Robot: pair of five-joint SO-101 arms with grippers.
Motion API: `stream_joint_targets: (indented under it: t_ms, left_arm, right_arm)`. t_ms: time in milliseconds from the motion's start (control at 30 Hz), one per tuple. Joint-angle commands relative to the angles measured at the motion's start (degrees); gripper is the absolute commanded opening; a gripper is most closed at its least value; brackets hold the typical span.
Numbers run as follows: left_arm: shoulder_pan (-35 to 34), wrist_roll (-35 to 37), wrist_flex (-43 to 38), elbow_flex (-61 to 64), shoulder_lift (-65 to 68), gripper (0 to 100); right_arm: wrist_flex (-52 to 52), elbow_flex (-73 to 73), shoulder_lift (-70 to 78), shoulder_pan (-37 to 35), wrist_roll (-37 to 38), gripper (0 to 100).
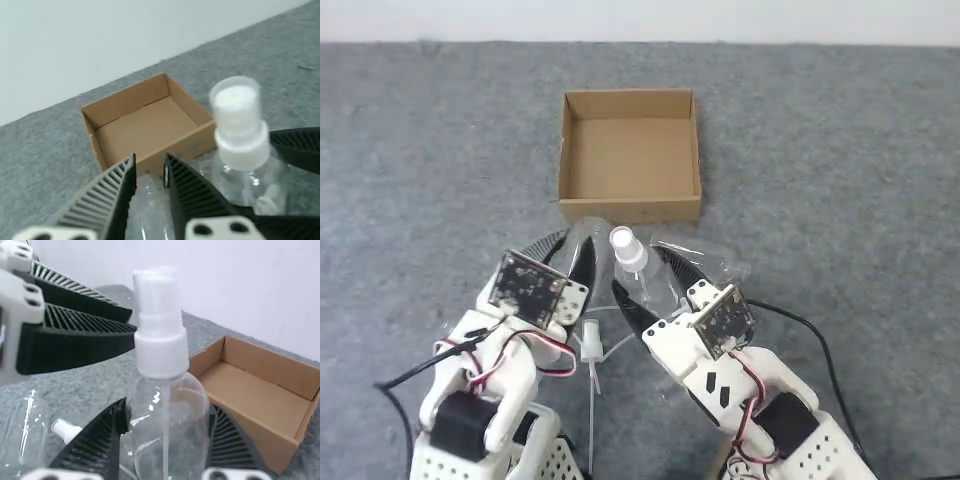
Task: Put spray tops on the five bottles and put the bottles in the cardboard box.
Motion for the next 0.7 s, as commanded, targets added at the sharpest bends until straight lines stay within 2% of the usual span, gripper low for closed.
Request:
stream_joint_targets:
  t_ms: [0,200,433,667]
  left_arm:
    - [5.1,-0.6,-1.3,-0.6,-0.4,9]
    - [8.9,-4.4,-1.2,-0.5,-0.1,9]
    - [13.9,-7.0,2.9,-0.8,-0.4,9]
    - [10.4,-7.0,2.7,-1.0,-0.4,9]
  right_arm:
    - [0.3,-1.7,-1.0,0.1,0.0,10.4]
    - [4.2,-1.7,-1.0,-5.8,0.3,10.4]
    - [4.6,-1.7,-1.0,-6.0,0.4,10.4]
    - [4.7,-1.6,-1.0,-6.0,0.4,10.4]
